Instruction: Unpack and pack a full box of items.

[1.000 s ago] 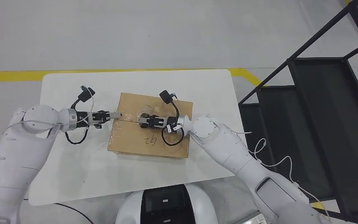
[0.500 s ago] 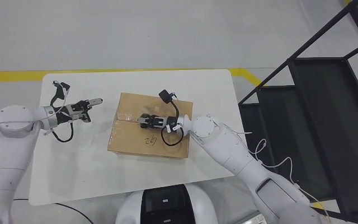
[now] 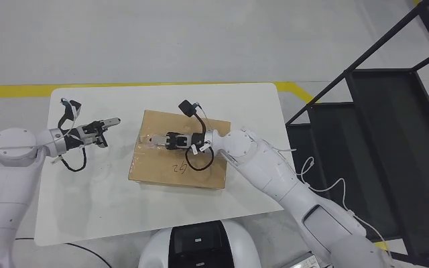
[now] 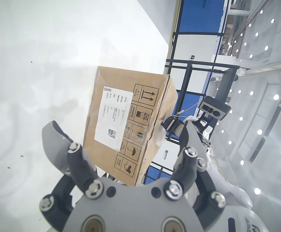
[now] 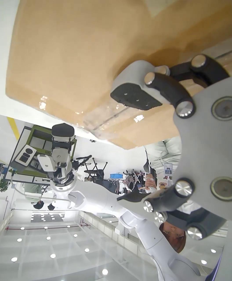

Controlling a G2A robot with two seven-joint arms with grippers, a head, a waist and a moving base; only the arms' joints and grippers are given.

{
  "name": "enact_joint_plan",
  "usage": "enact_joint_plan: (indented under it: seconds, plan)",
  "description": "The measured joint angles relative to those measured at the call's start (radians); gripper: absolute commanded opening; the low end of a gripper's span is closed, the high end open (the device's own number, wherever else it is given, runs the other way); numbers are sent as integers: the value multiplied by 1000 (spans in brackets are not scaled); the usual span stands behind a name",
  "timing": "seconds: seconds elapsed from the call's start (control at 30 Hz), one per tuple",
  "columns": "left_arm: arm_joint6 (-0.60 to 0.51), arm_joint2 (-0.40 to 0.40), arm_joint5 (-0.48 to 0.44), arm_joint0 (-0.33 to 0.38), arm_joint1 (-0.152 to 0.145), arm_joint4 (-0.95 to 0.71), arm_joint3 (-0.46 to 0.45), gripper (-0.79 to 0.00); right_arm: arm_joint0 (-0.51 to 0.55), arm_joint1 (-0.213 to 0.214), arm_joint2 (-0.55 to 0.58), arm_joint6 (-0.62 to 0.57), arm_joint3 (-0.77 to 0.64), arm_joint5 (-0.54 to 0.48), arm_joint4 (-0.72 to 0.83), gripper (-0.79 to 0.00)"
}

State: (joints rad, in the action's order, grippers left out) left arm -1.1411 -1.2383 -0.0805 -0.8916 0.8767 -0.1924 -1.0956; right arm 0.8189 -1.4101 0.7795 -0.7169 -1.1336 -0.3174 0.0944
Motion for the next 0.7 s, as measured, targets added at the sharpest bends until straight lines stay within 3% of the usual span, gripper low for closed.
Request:
enact_joint_plan:
  seconds: [0.27, 0.7]
  plan:
    - [0, -14, 1, -10, -3, -10, -1, 0, -91, -47, -63, -19, 76, -28, 40, 0]
    - [4, -48, 18, -37, -14, -13, -13, 0, -211, -158, -174, -30, 286, -104, 146, 0]
